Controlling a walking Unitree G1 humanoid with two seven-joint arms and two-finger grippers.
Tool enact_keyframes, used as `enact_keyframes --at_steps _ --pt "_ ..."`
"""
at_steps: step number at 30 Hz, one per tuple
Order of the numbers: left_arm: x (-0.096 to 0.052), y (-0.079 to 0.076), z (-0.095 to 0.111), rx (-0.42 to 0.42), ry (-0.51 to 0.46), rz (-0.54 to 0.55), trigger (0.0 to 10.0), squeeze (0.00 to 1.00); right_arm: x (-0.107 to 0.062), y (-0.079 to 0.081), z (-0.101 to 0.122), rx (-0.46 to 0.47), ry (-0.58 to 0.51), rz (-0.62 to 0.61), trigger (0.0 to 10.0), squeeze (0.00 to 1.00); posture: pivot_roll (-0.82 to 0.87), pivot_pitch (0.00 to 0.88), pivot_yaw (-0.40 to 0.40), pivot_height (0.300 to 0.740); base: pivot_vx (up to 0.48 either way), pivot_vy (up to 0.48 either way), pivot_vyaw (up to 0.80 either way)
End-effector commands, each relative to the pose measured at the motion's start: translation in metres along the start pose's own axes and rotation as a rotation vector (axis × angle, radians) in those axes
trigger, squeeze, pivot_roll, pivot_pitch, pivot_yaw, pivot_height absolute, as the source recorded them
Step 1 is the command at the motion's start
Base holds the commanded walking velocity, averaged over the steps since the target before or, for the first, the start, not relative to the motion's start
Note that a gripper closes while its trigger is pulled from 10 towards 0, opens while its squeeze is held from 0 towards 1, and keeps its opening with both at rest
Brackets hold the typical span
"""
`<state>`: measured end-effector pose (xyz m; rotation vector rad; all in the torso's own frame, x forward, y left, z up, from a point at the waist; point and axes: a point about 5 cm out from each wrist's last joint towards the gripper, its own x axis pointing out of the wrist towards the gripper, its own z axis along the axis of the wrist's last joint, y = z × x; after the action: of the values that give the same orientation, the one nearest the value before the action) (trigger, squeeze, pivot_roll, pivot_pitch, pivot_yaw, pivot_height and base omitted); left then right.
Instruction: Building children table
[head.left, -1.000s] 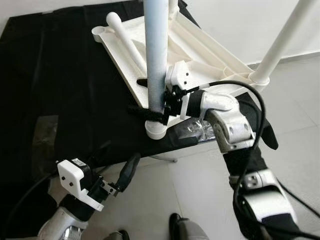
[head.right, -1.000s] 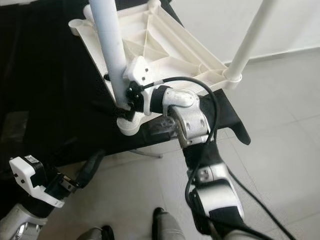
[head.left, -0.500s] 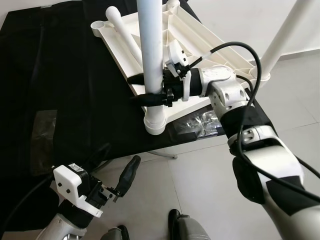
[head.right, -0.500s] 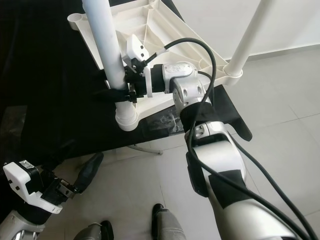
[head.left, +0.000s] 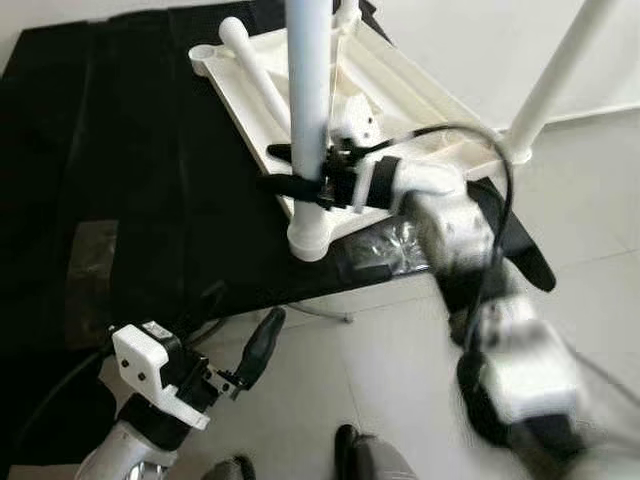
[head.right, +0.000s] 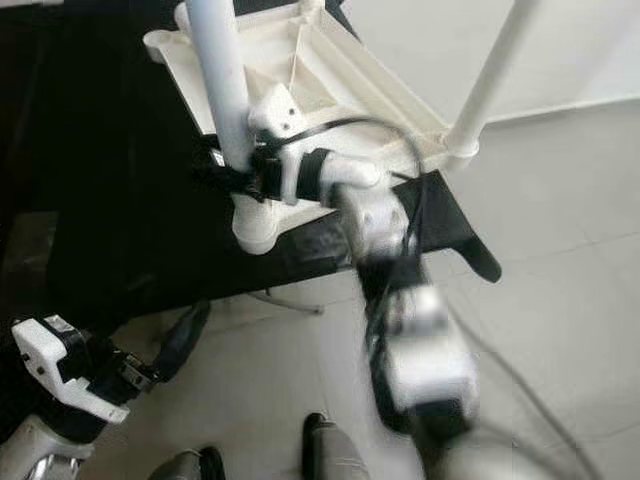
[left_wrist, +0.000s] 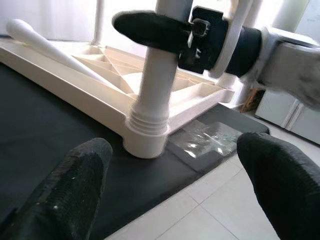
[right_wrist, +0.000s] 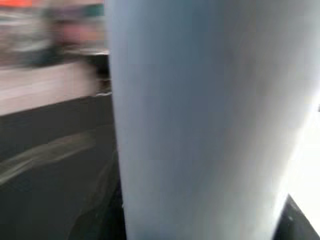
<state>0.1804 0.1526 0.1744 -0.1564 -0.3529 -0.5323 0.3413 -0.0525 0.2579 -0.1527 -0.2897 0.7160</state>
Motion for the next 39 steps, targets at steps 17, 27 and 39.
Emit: enact_keyframes --at_steps 17,27,39 --pt "-0.003 0.006 -0.006 0.002 0.027 0.013 10.0 0.00 0.009 0.034 -0.005 0.084 0.062 0.111 10.0 1.00 -0.04 0.282 -0.016 0.740 0.000 0.000 0.00" --pt "-0.004 0.004 -0.005 0.000 0.027 0.014 10.0 0.00 0.031 0.000 0.026 0.012 -0.037 0.520 10.0 0.23 -0.02 0.296 -0.017 0.740 0.000 0.000 0.00" --pt "-0.007 0.000 -0.003 -0.007 0.034 0.017 10.0 0.00 0.036 -0.004 0.041 0.024 -0.026 0.848 0.0 0.00 -0.01 0.304 -0.018 0.740 0.000 0.000 0.00"
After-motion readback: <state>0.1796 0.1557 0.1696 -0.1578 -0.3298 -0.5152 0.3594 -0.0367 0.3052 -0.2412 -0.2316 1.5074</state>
